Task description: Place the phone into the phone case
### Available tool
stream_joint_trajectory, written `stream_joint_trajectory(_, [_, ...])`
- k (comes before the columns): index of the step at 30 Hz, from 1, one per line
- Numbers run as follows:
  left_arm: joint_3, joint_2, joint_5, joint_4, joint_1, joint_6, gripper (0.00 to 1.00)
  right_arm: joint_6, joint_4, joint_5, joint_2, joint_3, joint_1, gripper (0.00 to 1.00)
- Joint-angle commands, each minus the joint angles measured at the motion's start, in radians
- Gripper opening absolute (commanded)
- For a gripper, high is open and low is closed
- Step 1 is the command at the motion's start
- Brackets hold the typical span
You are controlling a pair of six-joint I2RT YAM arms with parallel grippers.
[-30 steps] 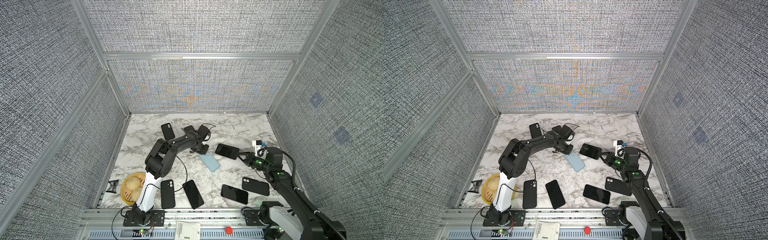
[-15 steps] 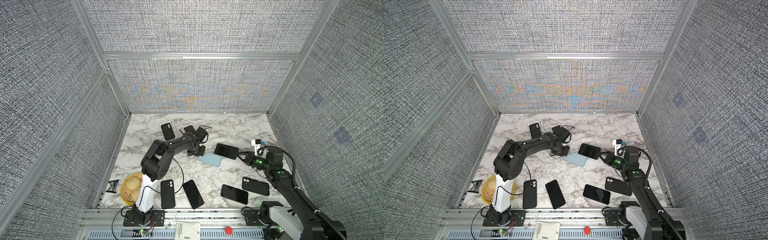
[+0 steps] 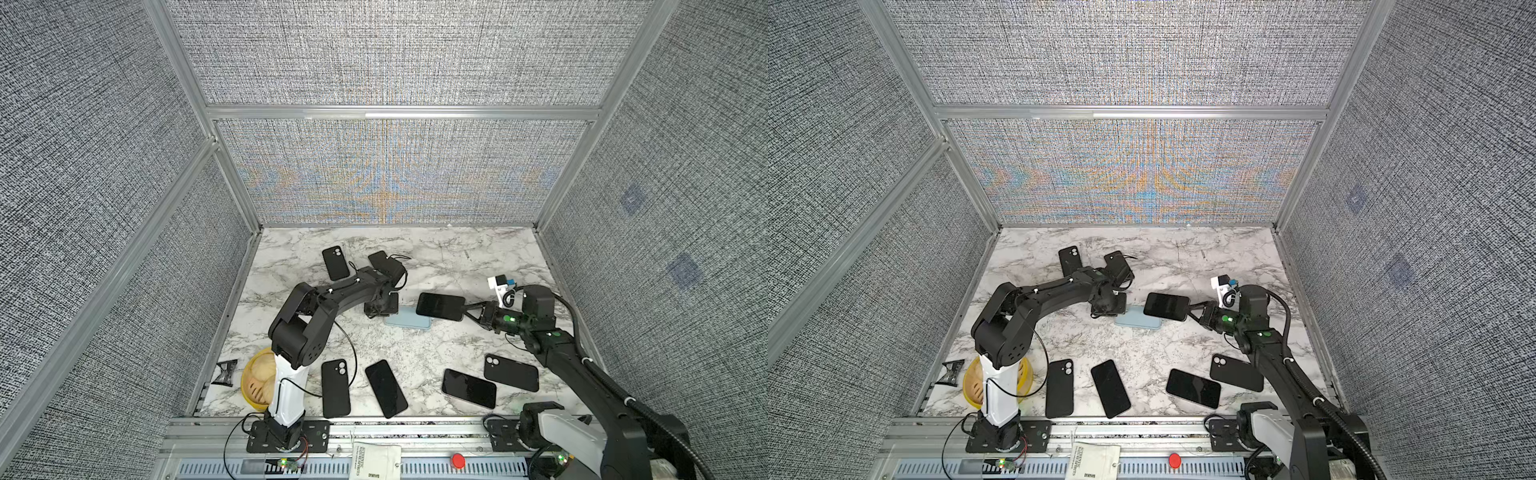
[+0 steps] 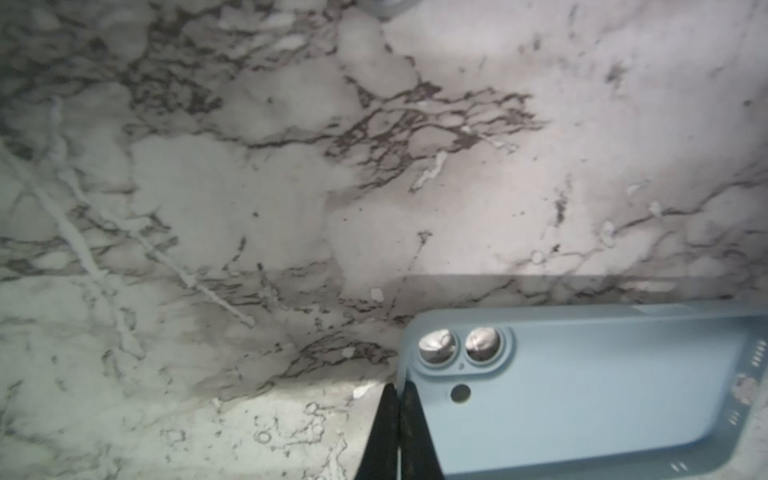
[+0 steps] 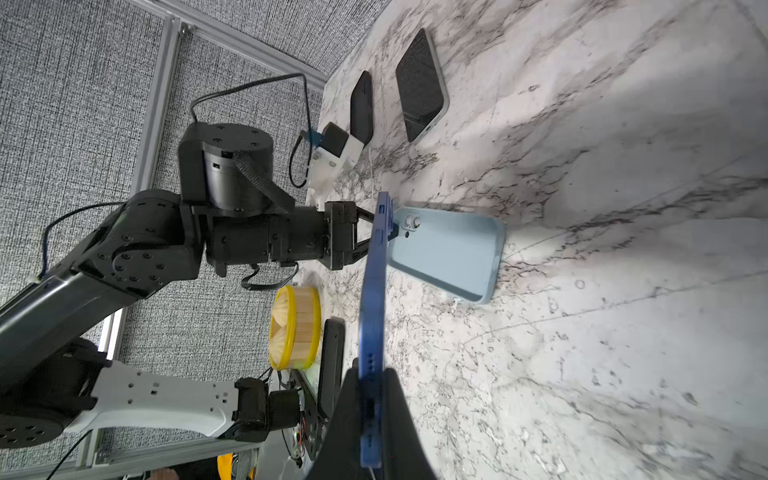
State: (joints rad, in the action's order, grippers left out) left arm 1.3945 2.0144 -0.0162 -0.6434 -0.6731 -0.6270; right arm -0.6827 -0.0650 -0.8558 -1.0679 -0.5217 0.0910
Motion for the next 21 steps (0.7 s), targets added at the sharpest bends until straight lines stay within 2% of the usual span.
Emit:
stream_joint_trajectory(1, [-0.037, -0.023, 0.016, 0.046, 0.019, -0.05, 0.02, 0.022, -0.046, -0.041, -0.026, -0.03, 0.02, 0.0])
stream_joint_trajectory(8, [-0.101, -0.091, 0.078, 0.115, 0.038, -0.073, 0.05, 0.023, -0.057, -0.033, -0.08, -0.051, 0.067, 0.0])
stream_joint_trajectory(21, [-0.159, -0.133, 0.169, 0.184, 0.065, -0.075, 0.21, -0.003, -0.077, -0.046, -0.135, -0.046, 0.082, 0.0])
